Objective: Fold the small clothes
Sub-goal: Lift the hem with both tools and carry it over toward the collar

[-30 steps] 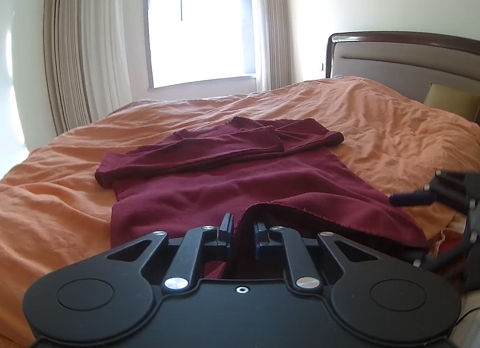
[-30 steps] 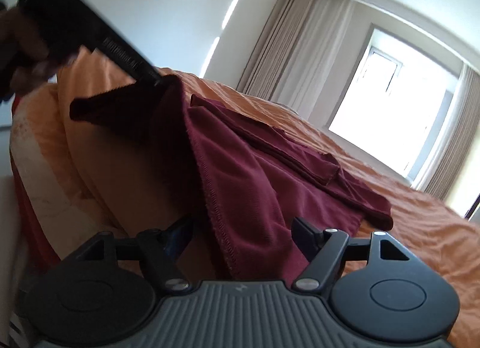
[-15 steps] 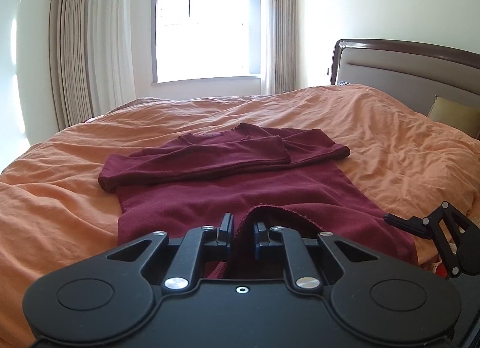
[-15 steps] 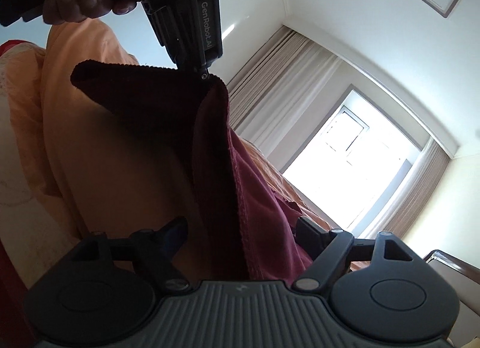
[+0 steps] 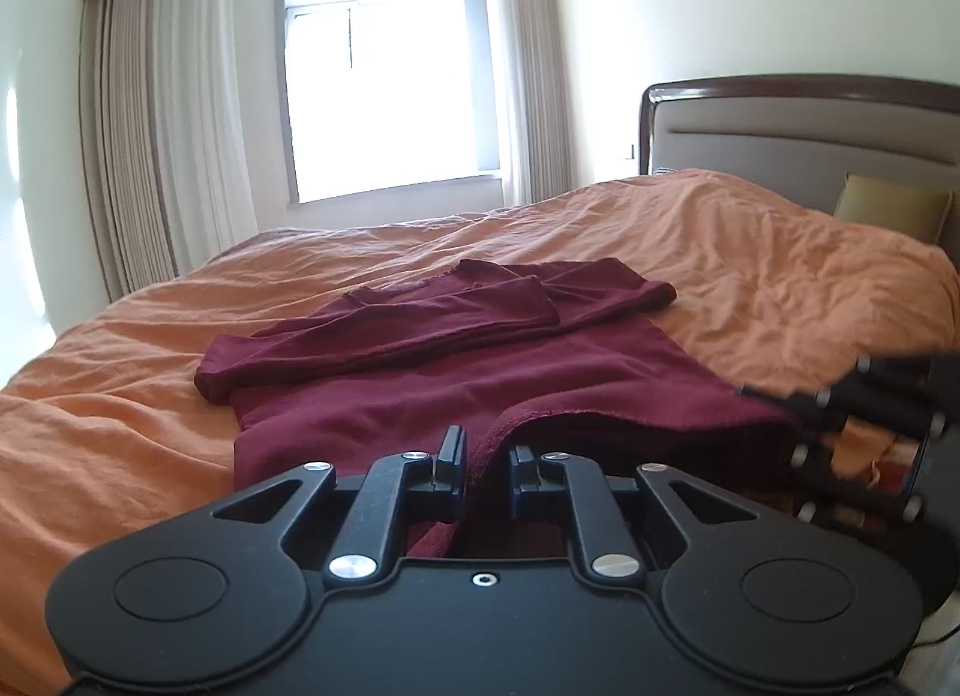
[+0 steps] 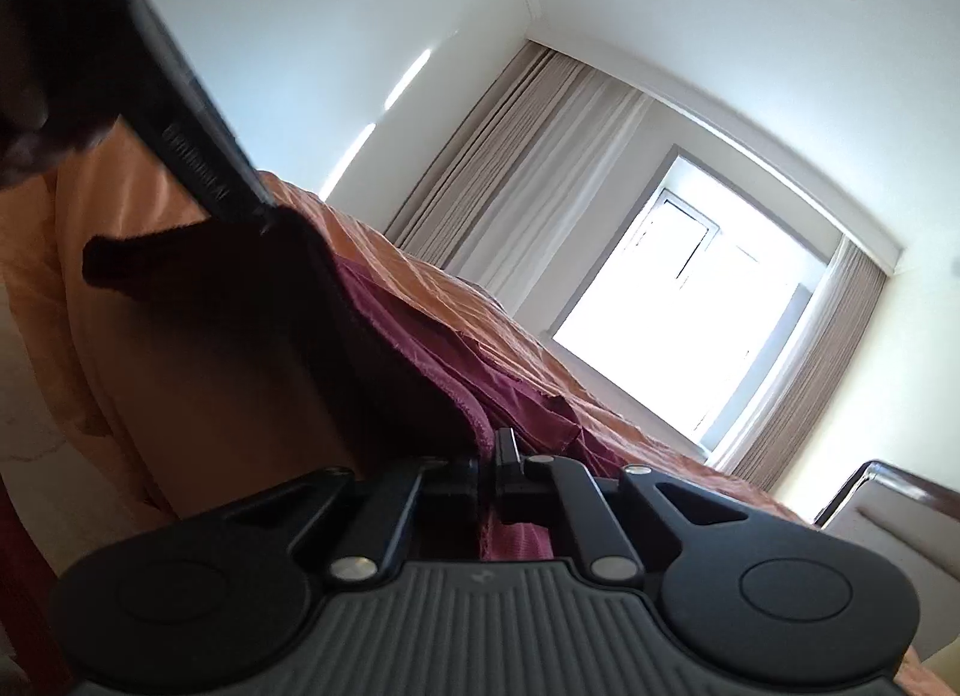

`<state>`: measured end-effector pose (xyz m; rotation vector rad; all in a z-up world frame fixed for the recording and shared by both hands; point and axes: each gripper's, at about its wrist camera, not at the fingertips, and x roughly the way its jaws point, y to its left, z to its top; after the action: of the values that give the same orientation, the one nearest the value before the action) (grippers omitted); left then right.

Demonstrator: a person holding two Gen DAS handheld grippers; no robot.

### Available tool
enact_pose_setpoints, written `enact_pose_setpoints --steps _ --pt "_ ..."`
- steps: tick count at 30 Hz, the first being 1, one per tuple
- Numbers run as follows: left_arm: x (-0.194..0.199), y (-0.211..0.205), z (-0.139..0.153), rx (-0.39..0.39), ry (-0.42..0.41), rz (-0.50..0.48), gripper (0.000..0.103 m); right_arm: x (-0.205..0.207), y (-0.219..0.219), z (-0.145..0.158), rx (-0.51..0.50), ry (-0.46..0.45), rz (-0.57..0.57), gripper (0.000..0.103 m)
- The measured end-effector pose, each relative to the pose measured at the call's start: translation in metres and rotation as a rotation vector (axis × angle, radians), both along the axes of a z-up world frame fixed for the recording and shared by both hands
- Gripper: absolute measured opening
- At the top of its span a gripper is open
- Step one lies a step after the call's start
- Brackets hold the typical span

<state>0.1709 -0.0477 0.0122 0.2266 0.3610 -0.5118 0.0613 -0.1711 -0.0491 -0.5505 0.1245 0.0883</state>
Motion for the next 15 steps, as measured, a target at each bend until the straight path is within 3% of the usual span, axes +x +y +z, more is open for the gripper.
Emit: enact_pose_setpoints --steps 10,15 --pt "-0.026 -0.018 -0.046 0.093 -0.020 -0.021 0.028 0.002 -0.026 0.028 0.139 0.051 0.025 0.005" --pt "-0.033 -0.029 -0.065 0.164 -0.078 0.007 0.039 0.007 -0.032 0.045 0.180 0.063 0.035 0.005"
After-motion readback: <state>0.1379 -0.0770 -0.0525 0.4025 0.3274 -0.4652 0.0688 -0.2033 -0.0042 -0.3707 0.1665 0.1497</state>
